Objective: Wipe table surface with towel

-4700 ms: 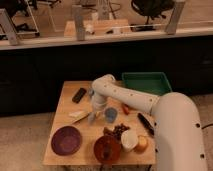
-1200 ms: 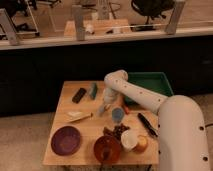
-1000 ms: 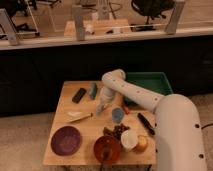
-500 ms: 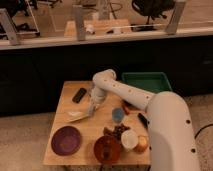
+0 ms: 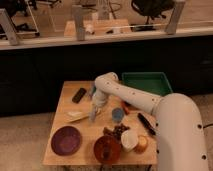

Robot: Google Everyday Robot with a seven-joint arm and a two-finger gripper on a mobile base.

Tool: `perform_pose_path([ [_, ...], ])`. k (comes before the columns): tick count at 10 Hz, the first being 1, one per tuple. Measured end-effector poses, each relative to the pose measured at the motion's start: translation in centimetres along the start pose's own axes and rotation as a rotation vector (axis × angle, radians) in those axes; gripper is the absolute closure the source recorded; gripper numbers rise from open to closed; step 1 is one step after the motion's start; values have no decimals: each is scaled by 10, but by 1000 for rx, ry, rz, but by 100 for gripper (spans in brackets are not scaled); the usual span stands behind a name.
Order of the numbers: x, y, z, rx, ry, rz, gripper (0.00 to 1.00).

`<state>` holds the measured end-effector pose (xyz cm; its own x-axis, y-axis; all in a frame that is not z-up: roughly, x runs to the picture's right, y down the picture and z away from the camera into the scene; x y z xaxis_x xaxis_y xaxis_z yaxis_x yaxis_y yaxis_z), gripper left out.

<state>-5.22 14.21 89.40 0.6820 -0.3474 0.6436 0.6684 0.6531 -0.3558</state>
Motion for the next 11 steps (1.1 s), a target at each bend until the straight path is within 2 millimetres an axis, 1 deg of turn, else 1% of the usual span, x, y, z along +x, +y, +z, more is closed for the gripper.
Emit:
perform_pose_path([
  [1, 2, 8, -1, -3, 1, 12, 100],
  [2, 9, 19, -6, -2, 4, 32, 100],
  [4, 23, 35, -14, 4, 19, 72, 100],
  [5, 28, 36, -15, 8, 26, 89, 100],
  [7, 47, 36, -20, 18, 45, 130, 100],
  [8, 62, 33, -21, 29, 53, 157, 100],
  [10, 76, 17, -20, 49, 60, 174, 100],
  [11, 77, 10, -18, 55, 60, 168, 100],
])
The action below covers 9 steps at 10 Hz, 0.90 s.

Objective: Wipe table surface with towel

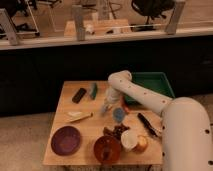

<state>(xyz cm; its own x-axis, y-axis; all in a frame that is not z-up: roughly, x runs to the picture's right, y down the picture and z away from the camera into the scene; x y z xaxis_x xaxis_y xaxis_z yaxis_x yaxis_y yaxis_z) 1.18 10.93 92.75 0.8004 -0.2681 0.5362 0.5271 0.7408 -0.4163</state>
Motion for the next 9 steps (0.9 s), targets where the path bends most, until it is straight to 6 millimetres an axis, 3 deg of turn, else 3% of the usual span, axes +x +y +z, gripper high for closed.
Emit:
perform_pose_path([
  [5, -58, -30, 21, -5, -34, -120, 100],
  [9, -91, -12, 21, -29, -66, -210, 100],
])
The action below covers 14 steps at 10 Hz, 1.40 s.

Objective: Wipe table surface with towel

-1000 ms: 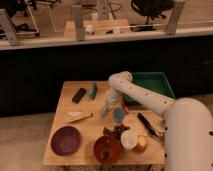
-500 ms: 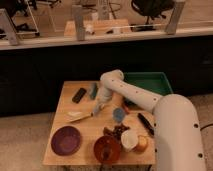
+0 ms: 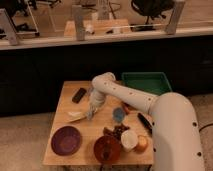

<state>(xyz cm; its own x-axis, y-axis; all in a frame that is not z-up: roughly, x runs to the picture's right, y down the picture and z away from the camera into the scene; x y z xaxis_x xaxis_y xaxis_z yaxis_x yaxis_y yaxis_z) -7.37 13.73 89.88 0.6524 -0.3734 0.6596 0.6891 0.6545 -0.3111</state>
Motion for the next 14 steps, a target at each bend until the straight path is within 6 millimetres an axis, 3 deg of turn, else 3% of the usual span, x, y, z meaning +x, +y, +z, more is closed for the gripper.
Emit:
perform_pose_path([
  [3, 0, 35, -8, -18, -5, 19, 100],
  [7, 13, 54, -14, -31, 20, 74, 100],
  [10, 46, 54, -25, -12, 59, 135, 100],
  [14, 82, 28, -24, 17, 74, 174, 100],
])
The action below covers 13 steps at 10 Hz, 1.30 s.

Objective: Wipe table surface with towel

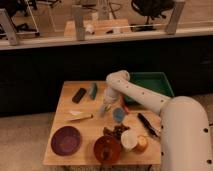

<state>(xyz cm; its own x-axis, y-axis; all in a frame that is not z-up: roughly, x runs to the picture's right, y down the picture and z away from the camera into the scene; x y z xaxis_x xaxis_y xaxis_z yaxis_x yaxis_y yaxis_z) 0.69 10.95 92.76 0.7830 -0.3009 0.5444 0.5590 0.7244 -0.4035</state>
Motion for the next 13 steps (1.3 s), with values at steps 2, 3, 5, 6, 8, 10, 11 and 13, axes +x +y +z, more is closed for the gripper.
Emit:
perform_pose_path([
  [2, -11, -17, 4, 13, -5, -23, 100],
  [3, -21, -26, 6, 18, -9, -43, 100],
  [5, -42, -40, 11, 20, -25, -90, 100],
  [6, -51, -45, 15, 18, -36, -113, 100],
  [8, -65, -43, 21, 4, -60, -152, 100],
  [10, -79, -31, 22, -10, -77, -182, 100],
  [11, -85, -21, 21, -16, -82, -197, 100],
  [13, -92, 6, 18, -37, -88, -197, 100],
])
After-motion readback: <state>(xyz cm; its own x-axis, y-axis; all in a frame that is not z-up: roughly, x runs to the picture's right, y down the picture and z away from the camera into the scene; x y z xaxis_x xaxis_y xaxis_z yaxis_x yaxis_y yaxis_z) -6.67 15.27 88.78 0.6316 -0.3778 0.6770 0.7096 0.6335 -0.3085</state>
